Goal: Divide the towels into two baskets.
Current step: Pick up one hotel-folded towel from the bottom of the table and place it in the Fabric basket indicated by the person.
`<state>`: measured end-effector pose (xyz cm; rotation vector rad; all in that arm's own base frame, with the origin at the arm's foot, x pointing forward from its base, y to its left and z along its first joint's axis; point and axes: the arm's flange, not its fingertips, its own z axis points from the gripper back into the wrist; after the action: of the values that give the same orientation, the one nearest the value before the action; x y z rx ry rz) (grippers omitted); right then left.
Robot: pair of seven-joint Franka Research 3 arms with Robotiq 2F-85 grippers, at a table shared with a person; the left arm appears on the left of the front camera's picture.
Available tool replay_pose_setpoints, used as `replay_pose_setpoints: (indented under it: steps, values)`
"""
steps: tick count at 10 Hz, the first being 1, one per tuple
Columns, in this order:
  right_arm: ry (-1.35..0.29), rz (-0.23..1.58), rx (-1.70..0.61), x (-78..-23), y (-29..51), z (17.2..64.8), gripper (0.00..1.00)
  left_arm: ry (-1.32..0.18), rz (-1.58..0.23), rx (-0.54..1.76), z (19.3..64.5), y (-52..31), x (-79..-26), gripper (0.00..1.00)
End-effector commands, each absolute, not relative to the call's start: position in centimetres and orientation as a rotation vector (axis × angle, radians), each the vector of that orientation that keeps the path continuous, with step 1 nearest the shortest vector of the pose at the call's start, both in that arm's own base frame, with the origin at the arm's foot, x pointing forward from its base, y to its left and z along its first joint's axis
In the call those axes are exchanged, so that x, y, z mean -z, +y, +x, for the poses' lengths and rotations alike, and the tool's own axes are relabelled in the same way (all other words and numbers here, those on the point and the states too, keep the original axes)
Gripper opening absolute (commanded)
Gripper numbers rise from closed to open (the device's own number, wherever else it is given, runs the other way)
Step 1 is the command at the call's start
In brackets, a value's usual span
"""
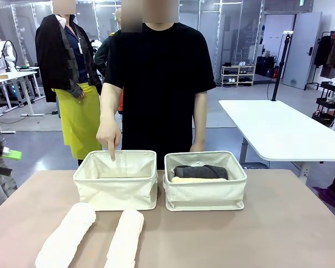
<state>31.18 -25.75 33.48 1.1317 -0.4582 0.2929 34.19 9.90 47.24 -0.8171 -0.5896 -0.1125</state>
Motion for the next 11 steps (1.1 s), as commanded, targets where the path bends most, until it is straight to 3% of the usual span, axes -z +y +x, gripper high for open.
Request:
replay_pose_setpoints:
  steps: [1, 7, 11]
  values:
    - [-0.448, 1.121, -0.293, -33.8, -25.7, 30.8, 1.00, -0.497, -0.612, 0.165, 31.7, 4.4, -44.8, 1.00]
    - [-0.448, 1.121, -0.293, -33.8, -25.7, 30.8, 1.00, -0.289, -0.288, 0.132, 32.2, -3.0, -38.3, 1.00]
    - [-0.448, 1.121, -0.293, -33.8, -25.7, 30.8, 1.00, -0.213, -0.170, 0.084, 30.0, -5.6, -34.7, 1.00]
